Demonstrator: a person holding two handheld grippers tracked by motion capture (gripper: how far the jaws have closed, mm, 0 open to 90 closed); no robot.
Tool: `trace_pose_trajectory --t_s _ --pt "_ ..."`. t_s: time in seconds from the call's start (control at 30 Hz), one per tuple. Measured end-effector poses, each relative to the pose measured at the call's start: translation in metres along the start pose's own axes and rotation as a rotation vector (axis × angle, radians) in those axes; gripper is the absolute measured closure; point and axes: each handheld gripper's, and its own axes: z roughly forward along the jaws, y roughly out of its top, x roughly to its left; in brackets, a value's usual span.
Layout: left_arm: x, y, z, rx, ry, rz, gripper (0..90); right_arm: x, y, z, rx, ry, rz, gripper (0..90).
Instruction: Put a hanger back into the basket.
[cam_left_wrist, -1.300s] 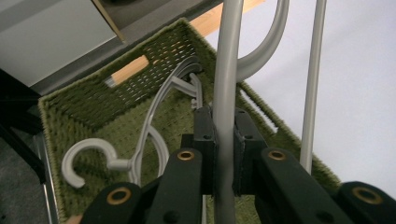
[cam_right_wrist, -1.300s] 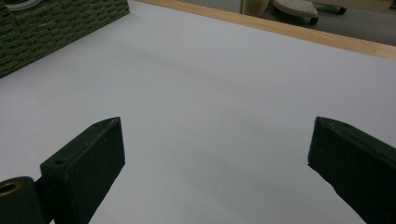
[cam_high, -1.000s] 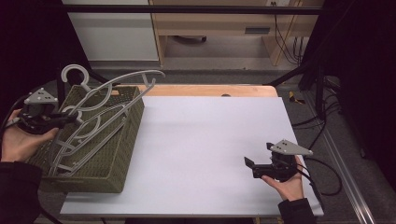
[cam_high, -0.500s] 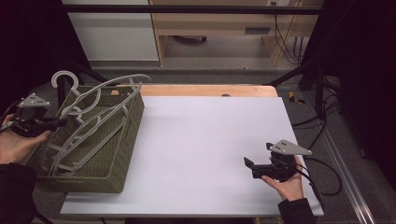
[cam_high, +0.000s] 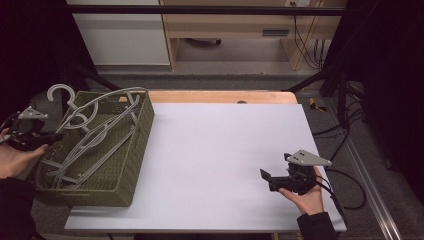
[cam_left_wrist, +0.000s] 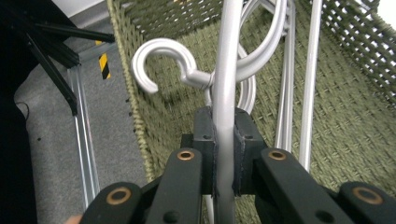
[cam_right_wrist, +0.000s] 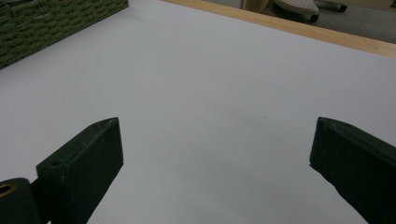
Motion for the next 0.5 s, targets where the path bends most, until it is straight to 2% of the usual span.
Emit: trace_pose_trajectory --t_s 0.17,0.33,0.5 --pt "0.002 -0.006 0.003 0.02 0.011 0.002 82.5 0.0 0.0 -0.001 -0.002 0.0 0.005 3.3" --pt "0.007 -0.012 0.004 0.028 0.016 -0.018 82.5 0.0 0.0 -0.001 0.0 -0.001 0.007 3.2" --pt "0.003 -0.014 0.014 0.051 0.007 -0.013 82.4 0.0 0.0 0.0 0.005 -0.003 0.004 3.2"
